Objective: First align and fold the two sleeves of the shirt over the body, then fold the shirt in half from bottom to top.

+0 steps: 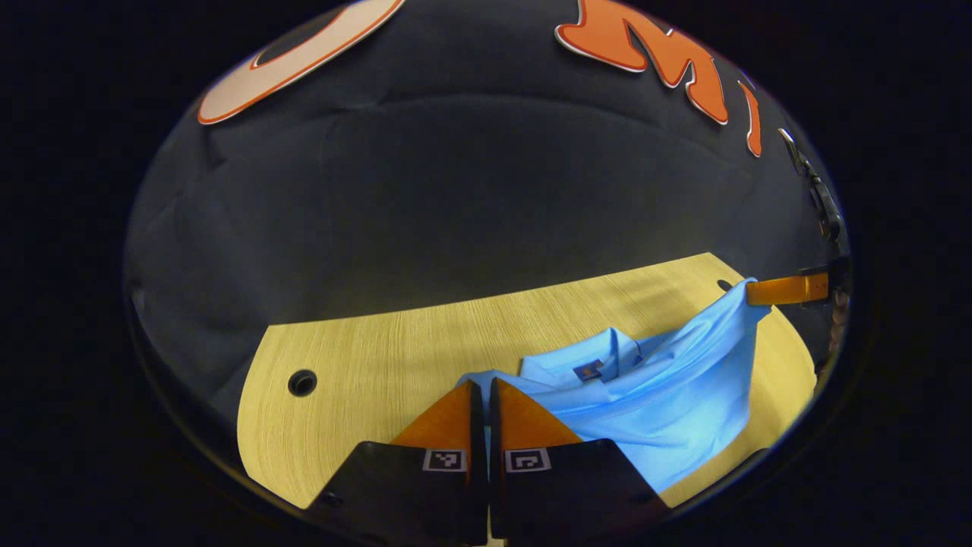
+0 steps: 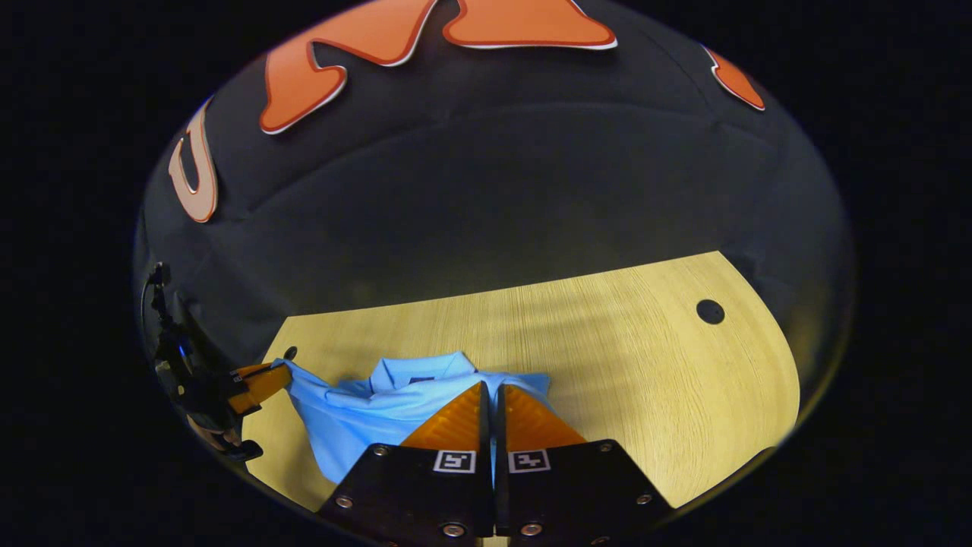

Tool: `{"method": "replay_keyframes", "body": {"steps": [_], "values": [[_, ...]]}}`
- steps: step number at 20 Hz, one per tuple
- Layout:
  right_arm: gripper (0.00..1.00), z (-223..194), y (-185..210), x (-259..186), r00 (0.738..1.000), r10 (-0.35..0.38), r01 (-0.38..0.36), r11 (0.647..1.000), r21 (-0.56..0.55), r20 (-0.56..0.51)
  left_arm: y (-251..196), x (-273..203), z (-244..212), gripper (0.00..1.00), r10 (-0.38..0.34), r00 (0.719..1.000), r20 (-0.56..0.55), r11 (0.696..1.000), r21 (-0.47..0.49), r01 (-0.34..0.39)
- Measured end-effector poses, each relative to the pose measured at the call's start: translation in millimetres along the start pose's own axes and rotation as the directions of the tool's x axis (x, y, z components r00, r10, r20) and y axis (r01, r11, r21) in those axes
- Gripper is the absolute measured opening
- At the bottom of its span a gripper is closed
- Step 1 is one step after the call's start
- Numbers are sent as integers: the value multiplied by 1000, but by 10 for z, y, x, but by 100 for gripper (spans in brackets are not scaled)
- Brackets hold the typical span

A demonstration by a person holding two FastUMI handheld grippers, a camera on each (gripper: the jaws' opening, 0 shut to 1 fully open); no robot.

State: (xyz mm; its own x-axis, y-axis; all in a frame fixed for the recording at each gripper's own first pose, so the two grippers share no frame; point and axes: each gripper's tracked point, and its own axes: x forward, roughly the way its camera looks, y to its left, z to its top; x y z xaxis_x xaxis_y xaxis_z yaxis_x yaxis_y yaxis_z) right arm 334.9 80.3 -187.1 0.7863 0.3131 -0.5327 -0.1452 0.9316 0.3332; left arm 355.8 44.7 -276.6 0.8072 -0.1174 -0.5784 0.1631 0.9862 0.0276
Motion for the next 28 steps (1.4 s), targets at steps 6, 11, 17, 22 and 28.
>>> {"method": "replay_keyframes", "body": {"steps": [6, 11, 17, 22, 28], "values": [[22, -210, -80, 316, 989, 31, -13, 992, 123, -146, 5, 231, -182, 27, -3, 997, -80, 999, 41, 7], [78, -4, -259, 23, 998, 21, -22, 999, -24, -65, 41, -123, -148, 89, -22, 999, -47, 998, -62, 19], [94, -157, -268, -364, 999, 31, -32, 993, -116, -6, 102, -934, 71, 99, 71, 995, 68, 997, -23, -70], [95, -288, -286, -888, 996, 35, -20, 985, -173, 81, -137, -1765, -14, 97, 91, 987, 129, 995, -58, -84], [95, -226, -328, -1824, 967, 53, -5, 982, -187, 251, -468, -2795, -125, 98, 140, 966, 217, 990, -38, -135]]}}
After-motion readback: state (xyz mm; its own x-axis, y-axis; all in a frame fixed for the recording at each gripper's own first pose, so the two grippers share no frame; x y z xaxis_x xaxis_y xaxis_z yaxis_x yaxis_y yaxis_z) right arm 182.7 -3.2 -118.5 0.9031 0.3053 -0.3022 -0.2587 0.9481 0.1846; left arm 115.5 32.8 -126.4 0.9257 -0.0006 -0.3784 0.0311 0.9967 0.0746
